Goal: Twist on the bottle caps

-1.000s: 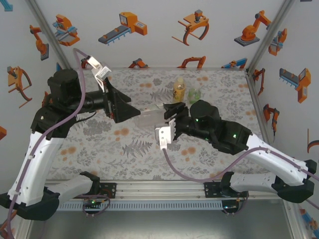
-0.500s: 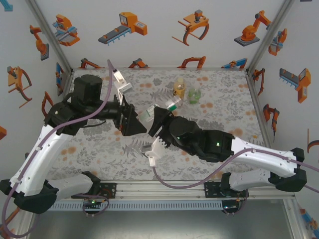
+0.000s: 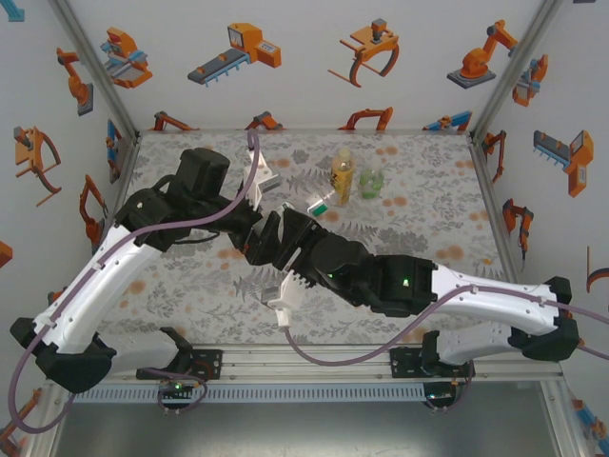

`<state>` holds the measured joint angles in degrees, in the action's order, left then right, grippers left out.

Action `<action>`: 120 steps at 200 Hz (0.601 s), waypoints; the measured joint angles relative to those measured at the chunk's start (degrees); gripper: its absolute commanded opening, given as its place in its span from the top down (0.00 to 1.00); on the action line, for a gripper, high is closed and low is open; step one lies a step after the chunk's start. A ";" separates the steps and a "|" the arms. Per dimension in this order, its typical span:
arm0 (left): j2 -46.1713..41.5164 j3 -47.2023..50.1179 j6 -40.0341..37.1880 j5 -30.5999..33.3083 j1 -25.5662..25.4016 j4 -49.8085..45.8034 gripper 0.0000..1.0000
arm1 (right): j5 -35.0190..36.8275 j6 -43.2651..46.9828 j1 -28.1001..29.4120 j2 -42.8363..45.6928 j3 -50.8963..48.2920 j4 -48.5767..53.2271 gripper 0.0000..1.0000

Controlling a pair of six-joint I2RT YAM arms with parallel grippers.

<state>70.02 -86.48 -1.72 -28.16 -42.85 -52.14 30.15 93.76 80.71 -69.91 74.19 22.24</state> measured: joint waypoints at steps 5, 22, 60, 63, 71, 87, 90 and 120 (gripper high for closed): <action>0.07 0.00 -0.09 0.00 -0.17 -0.02 0.21 | 0.09 0.13 0.13 -0.17 0.09 0.00 0.96; 0.33 0.00 -0.37 0.02 -0.55 -0.13 0.26 | 0.63 0.42 0.39 -0.63 0.24 0.11 0.96; 0.48 0.00 -0.76 -0.02 -1.01 -0.26 0.37 | 1.11 0.87 0.48 -0.92 0.24 0.24 0.93; 0.48 0.00 -0.83 -0.04 -1.01 -0.28 0.38 | 1.16 0.92 0.50 -0.92 0.24 0.22 0.92; 0.48 0.00 -1.11 -0.09 -1.01 -0.26 0.40 | 1.25 1.01 0.48 -0.92 0.24 0.17 0.86; 0.48 0.00 -1.68 -0.02 -1.11 -0.24 0.43 | 1.51 1.03 0.50 -0.92 0.24 0.07 0.64; 0.46 0.00 -1.75 0.00 -1.11 -0.22 0.43 | 1.57 1.03 0.50 -0.92 0.24 0.02 0.60; -0.07 0.70 -2.05 0.52 -1.40 0.87 0.46 | 2.08 1.01 0.50 -0.68 0.11 -0.04 0.38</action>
<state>69.95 -85.78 -3.77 -27.64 -44.25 -51.27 32.23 94.76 81.21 -70.59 74.30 22.20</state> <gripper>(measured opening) 0.592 0.566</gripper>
